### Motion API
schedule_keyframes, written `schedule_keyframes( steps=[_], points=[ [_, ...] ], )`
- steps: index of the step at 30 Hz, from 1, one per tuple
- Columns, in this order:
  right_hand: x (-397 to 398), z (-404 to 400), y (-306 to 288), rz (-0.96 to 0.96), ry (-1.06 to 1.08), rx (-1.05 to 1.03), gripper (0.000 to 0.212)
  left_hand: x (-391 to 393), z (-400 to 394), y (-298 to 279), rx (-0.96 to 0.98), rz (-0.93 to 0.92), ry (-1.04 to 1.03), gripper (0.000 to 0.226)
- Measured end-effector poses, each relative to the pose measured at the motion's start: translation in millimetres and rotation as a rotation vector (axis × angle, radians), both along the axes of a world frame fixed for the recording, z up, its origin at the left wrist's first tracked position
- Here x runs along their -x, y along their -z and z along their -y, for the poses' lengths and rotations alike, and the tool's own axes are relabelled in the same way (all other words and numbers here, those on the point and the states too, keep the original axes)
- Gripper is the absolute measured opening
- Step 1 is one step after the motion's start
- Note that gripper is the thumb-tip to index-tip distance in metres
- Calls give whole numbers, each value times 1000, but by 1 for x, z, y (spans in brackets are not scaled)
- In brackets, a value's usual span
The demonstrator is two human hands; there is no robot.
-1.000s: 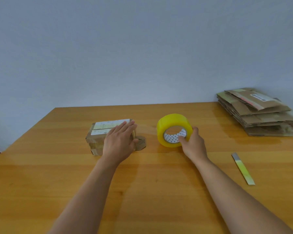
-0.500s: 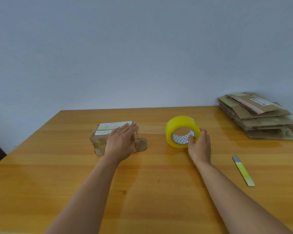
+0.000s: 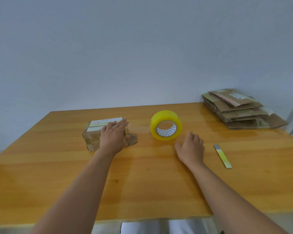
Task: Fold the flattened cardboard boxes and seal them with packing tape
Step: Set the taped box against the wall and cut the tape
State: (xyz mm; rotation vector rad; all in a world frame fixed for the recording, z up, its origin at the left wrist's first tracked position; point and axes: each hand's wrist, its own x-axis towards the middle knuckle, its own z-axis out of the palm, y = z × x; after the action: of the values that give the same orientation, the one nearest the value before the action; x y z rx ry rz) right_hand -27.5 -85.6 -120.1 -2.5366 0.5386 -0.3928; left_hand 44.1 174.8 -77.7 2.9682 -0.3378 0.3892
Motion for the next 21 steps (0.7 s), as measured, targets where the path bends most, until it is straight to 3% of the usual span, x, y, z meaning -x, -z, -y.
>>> schedule_keyframes(
  steps=[5, 10, 17, 21],
  points=[
    [30, 20, 3, -228, -32, 195, 65, 9, 11, 1, -28, 33, -29, 57],
    [55, 33, 2, -415, 42, 142, 76, 15, 23, 3, -47, 51, -51, 55],
    [71, 5, 1, -159, -172, 226, 38, 17, 21, 2, -39, 32, -43, 58],
    [67, -8, -7, -145, -235, 323, 34, 16, 16, 3, -34, 36, -28, 60]
  ],
)
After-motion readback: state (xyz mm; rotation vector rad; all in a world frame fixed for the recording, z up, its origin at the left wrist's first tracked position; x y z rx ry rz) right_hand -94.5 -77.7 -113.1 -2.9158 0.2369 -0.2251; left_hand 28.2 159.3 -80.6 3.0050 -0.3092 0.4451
